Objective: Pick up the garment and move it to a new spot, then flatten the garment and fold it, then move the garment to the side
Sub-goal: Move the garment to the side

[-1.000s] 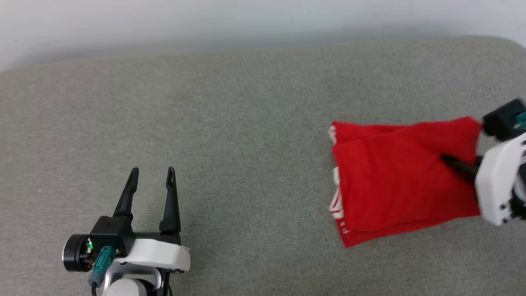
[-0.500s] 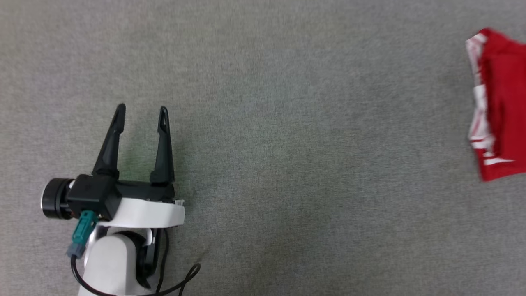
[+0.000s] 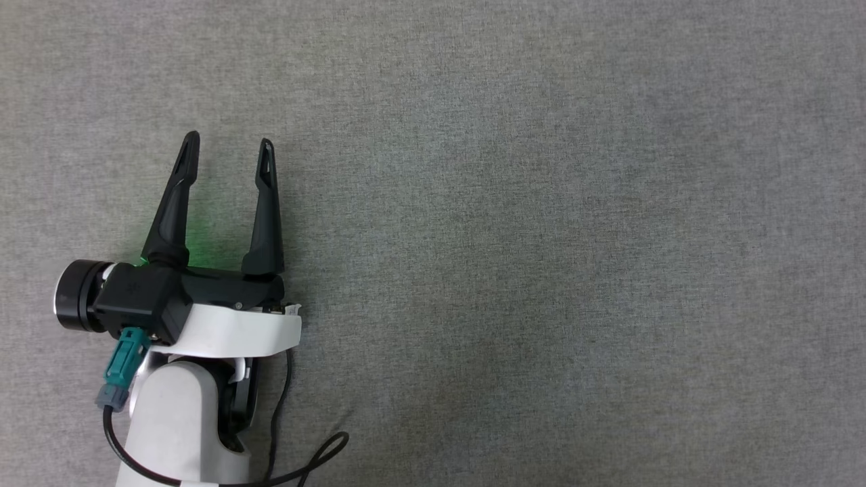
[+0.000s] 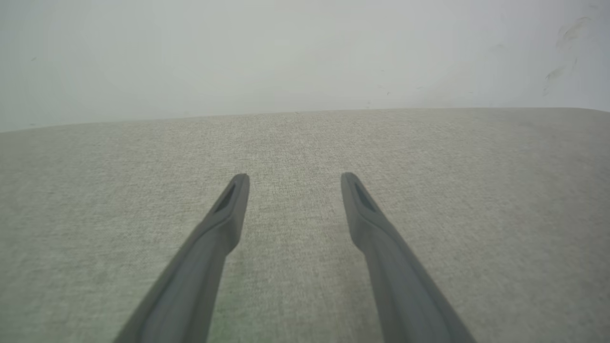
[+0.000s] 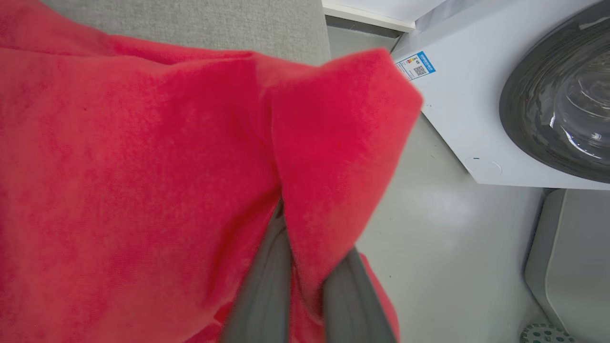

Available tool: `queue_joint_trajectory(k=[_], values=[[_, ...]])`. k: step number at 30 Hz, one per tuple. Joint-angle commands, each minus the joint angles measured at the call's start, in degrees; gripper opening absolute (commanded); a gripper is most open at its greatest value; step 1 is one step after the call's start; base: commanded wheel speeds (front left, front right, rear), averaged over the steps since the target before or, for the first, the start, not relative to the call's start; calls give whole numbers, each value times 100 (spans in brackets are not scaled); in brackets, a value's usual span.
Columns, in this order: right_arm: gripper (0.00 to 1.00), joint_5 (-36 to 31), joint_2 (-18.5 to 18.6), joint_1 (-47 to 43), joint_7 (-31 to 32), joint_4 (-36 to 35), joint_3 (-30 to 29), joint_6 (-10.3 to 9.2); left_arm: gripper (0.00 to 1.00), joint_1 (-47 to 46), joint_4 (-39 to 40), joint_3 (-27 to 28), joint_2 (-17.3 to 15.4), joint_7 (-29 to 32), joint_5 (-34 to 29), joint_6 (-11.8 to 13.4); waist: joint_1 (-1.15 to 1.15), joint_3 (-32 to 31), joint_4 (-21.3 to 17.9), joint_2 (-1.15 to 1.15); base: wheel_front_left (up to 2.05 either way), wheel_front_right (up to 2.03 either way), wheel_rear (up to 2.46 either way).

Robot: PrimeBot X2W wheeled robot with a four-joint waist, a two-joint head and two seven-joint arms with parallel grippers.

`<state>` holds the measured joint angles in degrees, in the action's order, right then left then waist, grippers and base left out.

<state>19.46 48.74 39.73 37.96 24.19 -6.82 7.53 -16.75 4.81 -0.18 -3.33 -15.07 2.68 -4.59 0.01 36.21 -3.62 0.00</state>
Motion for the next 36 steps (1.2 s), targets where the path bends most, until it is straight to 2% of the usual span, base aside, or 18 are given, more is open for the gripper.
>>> queue_joint_trajectory(k=[1, 3, 4, 5, 11, 14, 16, 17, 20, 23, 24, 27, 31, 32, 36], values=[[0, -99, -109, 9, 7, 28, -114, -9, 100, -59, -16, 23, -16, -13, -23, -35, -1, -35, 16, 0, 0, 0, 0], [0, -205, -211, 18, -64, 49, -273, -9, 100, -25, -37, 39, -12, -13, -12, -27, -1, -94, 21, 0, 0, 0, 0], [34, -275, -279, 37, -133, 64, -364, -10, 100, -2, -50, 47, -8, -13, -8, -16, -1, -133, 20, 0, 0, 0, 0], [100, -349, -339, 37, -179, 68, -401, -9, 100, 20, -63, 54, -4, -13, 0, -2, -1, -174, 21, 0, 0, 0, 0], [100, -586, -546, -135, -581, -86, -465, -9, 100, 158, -159, 79, 16, -13, 55, 58, -1, -625, 63, 0, 0, 0, 0], [100, -717, -528, -226, -1090, -319, -354, -9, 100, 300, -224, 70, 24, -13, 62, 96, -1, -945, 104, 0, 0, 0, 0], [100, -810, -665, -207, -1563, -508, -268, -9, 100, 426, -271, 87, 27, -13, 80, 115, -1, -1164, 119, 0, 0, 0, 0], [100, -810, -665, -207, -1563, -508, -268, -9, 100, 426, -271, 87, 27, -13, 80, 115, -1, -1164, 119, 0, 0, 0, 0], [100, -979, -893, -137, -2289, -756, -181, -9, 100, 622, -310, 107, 34, -13, 113, 167, -1, -1453, 159, 0, 0, 0, 0], [100, -1188, -1189, -154, -3065, -991, -76, -9, 100, 810, -374, 102, 39, -13, 163, 215, -1, -1729, 232, 0, 0, 0, 0], [100, -1296, -1447, -215, -3557, -1113, -15, -8, 100, 910, -420, 82, 42, -13, 194, 236, -1, -1895, 290, 0, 0, 0, 0], [100, -1400, -1812, -404, -4209, -1278, 118, -8, 100, 1036, -489, 46, 44, -13, 212, 270, -1, -2156, 410, 0, 0, 0, 0], [100, -1389, -2382, -697, -4801, -1460, 339, -9, 100, 1217, -573, 35, 46, -13, 247, 326, -1, -2463, 539, 0, 0, 0, 0], [100, -1389, -2382, -697, -4801, -1460, 339, -9, 100, 1217, -573, 35, 46, -13, 247, 326, -1, -2463, 539, 0, 0, 0, 0], [100, -1348, -2930, -1176, -5100, -1604, 564, -8, 100, 1396, -664, 2, 47, -13, 256, 368, -1, -2749, 666, 0, 0, 0, 0]])
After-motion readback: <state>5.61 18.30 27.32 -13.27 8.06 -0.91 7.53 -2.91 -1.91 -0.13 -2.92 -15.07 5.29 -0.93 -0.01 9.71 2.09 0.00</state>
